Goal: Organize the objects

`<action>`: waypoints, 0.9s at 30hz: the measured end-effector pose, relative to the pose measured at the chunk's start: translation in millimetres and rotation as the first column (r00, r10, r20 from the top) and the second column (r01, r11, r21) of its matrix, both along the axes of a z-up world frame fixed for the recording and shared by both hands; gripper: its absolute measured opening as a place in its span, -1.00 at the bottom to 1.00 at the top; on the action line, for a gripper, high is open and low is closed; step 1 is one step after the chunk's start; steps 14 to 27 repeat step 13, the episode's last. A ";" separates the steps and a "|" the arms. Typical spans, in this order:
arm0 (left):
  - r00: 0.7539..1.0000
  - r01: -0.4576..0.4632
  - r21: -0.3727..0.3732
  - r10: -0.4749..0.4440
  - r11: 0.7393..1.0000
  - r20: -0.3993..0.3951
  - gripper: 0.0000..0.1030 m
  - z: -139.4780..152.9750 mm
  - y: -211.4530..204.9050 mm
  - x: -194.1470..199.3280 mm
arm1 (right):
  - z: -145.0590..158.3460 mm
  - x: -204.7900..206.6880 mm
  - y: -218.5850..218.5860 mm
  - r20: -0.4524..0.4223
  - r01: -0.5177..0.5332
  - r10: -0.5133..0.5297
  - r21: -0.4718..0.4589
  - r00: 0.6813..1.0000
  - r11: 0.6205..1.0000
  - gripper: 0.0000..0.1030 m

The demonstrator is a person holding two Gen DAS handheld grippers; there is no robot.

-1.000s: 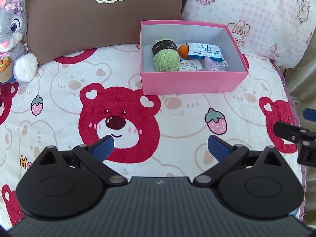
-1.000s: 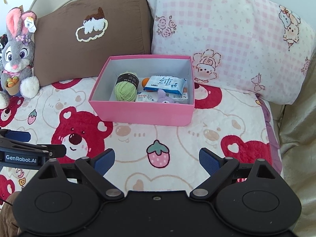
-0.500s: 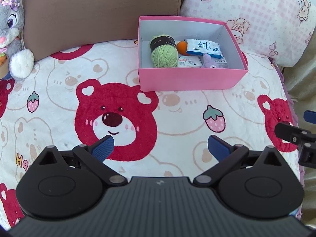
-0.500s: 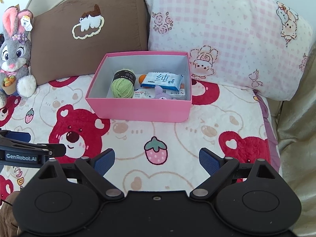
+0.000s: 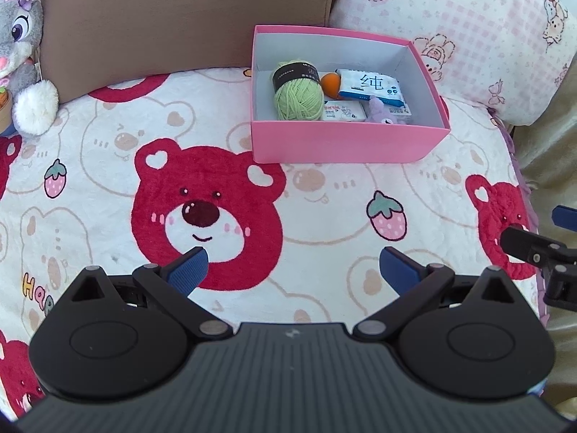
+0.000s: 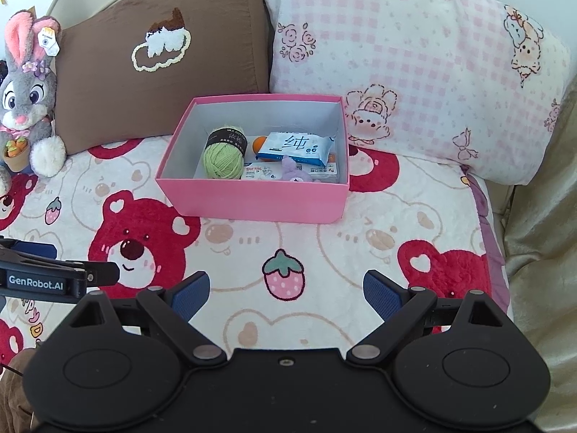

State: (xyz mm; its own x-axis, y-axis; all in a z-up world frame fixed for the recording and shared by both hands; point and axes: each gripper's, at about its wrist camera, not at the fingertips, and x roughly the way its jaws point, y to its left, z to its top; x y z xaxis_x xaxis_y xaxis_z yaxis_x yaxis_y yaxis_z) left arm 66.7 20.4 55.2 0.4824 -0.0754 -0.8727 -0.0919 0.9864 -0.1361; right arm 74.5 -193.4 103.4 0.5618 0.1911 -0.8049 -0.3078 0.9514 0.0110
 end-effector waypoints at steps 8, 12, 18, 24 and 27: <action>1.000 0.012 0.026 -0.012 1.000 0.011 1.00 1.8 -1.2 0.2 | 0.7 0.0 -0.4 -0.002 -0.016 0.016 -0.013 1.000 1.000 0.83; 1.000 0.015 0.017 -0.016 1.000 0.008 1.00 2.2 -0.6 0.8 | 0.8 -0.5 0.3 -0.002 -0.015 0.015 -0.014 1.000 1.000 0.83; 1.000 0.013 0.014 -0.013 1.000 0.005 1.00 2.2 0.2 1.0 | 0.9 -0.7 0.8 -0.003 -0.016 0.016 -0.013 1.000 1.000 0.83; 1.000 0.013 0.014 -0.013 1.000 0.005 1.00 2.2 0.2 1.0 | 0.9 -0.7 0.8 -0.003 -0.016 0.016 -0.013 1.000 1.000 0.83; 1.000 0.013 0.014 -0.013 1.000 0.005 1.00 2.2 0.2 1.0 | 0.9 -0.7 0.8 -0.003 -0.016 0.016 -0.013 1.000 1.000 0.83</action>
